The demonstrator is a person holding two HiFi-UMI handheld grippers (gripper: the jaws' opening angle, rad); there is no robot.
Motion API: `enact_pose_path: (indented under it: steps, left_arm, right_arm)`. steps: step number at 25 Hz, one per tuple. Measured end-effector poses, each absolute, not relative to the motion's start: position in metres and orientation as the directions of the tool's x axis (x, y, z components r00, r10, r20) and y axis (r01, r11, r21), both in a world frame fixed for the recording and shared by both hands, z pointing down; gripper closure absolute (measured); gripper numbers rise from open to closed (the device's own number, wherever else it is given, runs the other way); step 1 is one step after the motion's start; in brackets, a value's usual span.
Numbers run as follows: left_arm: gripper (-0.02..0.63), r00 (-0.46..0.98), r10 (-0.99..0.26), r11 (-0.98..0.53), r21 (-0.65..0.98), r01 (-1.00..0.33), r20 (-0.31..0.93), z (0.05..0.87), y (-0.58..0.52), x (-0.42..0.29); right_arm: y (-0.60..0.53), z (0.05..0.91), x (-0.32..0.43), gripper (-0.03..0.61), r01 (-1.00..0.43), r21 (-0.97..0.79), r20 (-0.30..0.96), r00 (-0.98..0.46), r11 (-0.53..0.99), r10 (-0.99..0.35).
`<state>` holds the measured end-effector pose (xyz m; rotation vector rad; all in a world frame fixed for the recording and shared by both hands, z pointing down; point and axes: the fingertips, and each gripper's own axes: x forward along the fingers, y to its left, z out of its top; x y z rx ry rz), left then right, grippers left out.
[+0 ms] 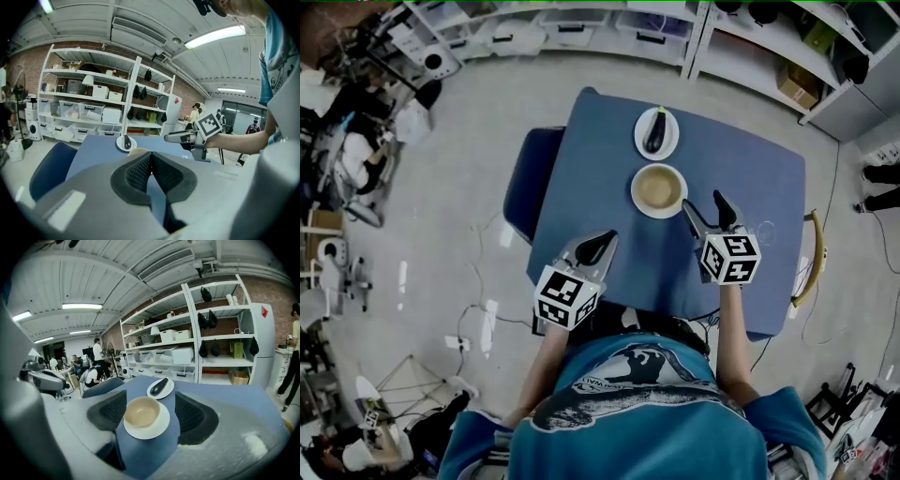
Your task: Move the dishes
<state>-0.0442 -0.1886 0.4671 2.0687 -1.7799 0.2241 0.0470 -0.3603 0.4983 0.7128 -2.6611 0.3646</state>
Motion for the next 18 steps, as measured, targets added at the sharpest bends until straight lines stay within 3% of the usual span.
enact_pose_path:
  steps: [11, 14, 18]
  left_arm:
    - [0.6, 0.098, -0.904, -0.012, 0.203, -0.979, 0.417, 0.481, -0.162, -0.082]
    - [0.6, 0.079, -0.902, 0.01, 0.204, -0.979, 0.425, 0.483, -0.156, -0.092]
    - [0.6, 0.068, -0.899, 0.025, 0.205, -0.978, 0.433, 0.486, -0.15, -0.104]
  right_arm:
    - [-0.384, 0.601, 0.003, 0.296, -0.576, -0.228, 0.592, -0.722, 0.785, -0.358]
    - [-0.389, 0.616, 0.006, 0.348, -0.62, -0.262, 0.615, -0.698, 0.74, -0.367]
    - [-0.391, 0.619, 0.005, 0.508, -0.66, -0.292, 0.608, -0.687, 0.692, -0.398]
